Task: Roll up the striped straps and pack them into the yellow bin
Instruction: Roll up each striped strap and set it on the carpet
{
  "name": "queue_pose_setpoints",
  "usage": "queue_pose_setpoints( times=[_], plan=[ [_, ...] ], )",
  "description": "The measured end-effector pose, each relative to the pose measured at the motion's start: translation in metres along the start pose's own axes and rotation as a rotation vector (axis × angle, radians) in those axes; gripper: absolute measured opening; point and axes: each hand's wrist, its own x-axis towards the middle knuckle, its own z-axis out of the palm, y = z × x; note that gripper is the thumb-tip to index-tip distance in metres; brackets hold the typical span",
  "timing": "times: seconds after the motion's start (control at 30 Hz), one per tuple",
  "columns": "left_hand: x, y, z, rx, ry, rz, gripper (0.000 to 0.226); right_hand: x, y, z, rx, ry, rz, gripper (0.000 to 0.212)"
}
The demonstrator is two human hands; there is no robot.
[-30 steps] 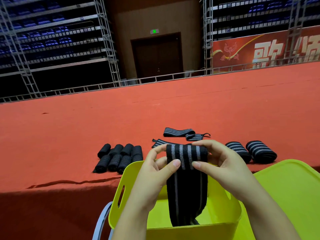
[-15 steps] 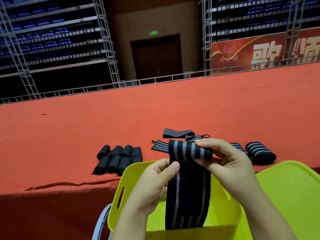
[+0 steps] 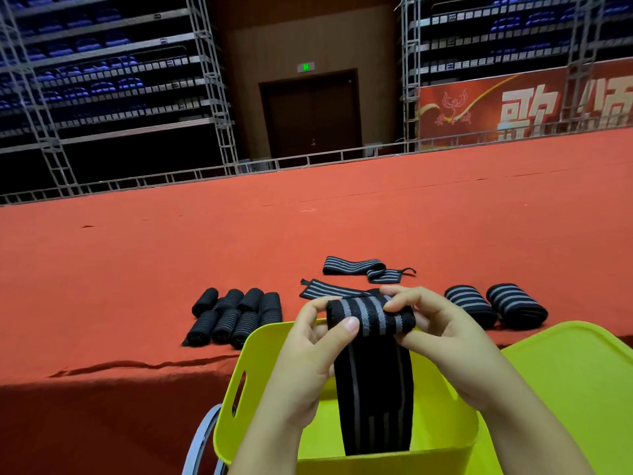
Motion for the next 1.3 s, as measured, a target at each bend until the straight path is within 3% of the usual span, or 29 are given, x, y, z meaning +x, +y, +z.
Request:
queue_pose_setpoints(
  times=[0.13, 0.23, 0.33, 0.6, 0.77, 1.0, 1.1, 1.3],
  plan=[
    [0.002, 0.0, -0.003, 0.013, 0.067, 0.092, 0.061, -0.001, -0.002, -0.007, 0.088, 0.05, 0.118, 0.034],
    [0.003, 0.0, -0.002, 0.015, 0.052, 0.135, 0.071, -0.002, -0.002, -0.006, 0.01, 0.038, 0.131, 0.067],
    [0.003, -0.001, -0.001, 0.03, 0.009, 0.149, 0.074, -0.003, -0.003, 0.005, -0.073, 0.006, 0.028, 0.048],
    [0.004, 0.003, -0.005, 0.059, -0.059, 0.148, 0.075, -0.006, 0.001, 0.009, -0.076, 0.017, -0.057, 0.049],
    [0.001, 0.008, -0.002, 0.068, -0.094, 0.135, 0.074, -0.007, -0.005, 0.008, -0.083, -0.003, -0.055, 0.036],
    [0.002, 0.004, 0.0, 0.075, 0.022, 0.187, 0.056, -0.006, -0.001, 0.001, 0.015, 0.053, 0.052, 0.057],
    [-0.001, 0.002, 0.0, 0.093, -0.025, 0.206, 0.057, -0.006, 0.0, -0.002, 0.006, -0.014, 0.091, 0.07],
    [-0.001, 0.003, -0.004, 0.076, -0.093, 0.221, 0.072, -0.007, -0.004, -0.005, -0.178, -0.04, -0.002, 0.043]
  ],
)
